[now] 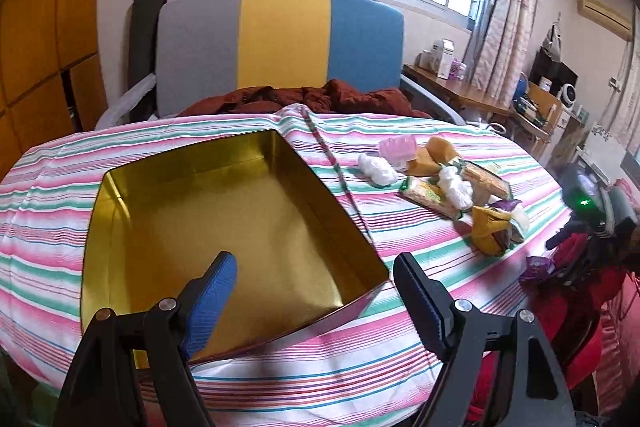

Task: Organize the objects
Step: 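Move both tools from the gold tray toward the pile of items, then grasp the yellow knitted cup holder with the left gripper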

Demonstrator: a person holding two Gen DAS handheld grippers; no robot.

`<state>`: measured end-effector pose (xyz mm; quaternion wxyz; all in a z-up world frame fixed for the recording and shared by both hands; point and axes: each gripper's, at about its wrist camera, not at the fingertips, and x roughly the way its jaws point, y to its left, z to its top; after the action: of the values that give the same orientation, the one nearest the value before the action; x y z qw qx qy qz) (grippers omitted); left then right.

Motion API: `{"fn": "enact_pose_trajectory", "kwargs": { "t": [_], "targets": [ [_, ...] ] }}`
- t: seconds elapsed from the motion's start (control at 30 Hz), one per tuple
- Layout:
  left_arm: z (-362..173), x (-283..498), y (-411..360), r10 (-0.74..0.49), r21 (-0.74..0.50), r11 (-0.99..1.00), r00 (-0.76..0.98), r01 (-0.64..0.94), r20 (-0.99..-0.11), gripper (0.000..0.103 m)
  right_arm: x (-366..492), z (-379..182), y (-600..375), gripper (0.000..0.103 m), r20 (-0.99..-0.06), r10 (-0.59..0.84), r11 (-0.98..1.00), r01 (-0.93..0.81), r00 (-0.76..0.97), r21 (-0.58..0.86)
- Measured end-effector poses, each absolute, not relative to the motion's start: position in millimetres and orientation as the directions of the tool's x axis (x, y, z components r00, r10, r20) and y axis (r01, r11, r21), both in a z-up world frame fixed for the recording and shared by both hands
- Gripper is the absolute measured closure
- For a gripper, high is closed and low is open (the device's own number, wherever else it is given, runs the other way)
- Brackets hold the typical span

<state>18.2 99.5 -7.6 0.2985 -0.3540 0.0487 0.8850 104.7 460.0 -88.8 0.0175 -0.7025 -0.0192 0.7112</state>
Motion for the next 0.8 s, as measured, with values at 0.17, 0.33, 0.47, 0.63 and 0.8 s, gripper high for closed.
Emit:
{"fn": "enact_pose_trajectory", "kwargs": {
  "t": [0.17,0.33,0.47,0.63,0.8],
  "targets": [
    [-4.5,19.6,111.9,0.535,-0.147,-0.782,-0.532,-0.605,-0.656,0.021,105.4,-98.5,469.9,0.045,-0.998,0.056,-0.998,-0.012,0.018,-0.057],
    [-6.0,13.0,132.4,0.568,-0.207,-0.756,-0.464,-0.621,-0.680,0.022,112.0,-91.9,483.6,0.057,-0.997,0.070,-0.996,-0.057,-0.019,-0.069],
    [-7.1,14.9,161.0,0.594,-0.196,-0.704,-0.415,-0.683,-0.689,0.022,119.0,-81.1,503.5,0.061,-0.989,0.141,-0.980,-0.153,-0.056,-0.131],
    [-11.8,23.8,207.5,0.633,-0.199,-0.611,-0.322,-0.766,-0.704,0.022,127.1,-76.1,525.8,0.059,-0.989,0.122,-0.957,-0.274,-0.089,-0.093],
    [-27.3,25.9,251.8,0.634,-0.213,-0.551,-0.238,-0.807,-0.736,0.022,133.0,-63.4,529.6,0.035,-0.987,0.077,-0.955,-0.294,-0.144,-0.031]
  ]
}}
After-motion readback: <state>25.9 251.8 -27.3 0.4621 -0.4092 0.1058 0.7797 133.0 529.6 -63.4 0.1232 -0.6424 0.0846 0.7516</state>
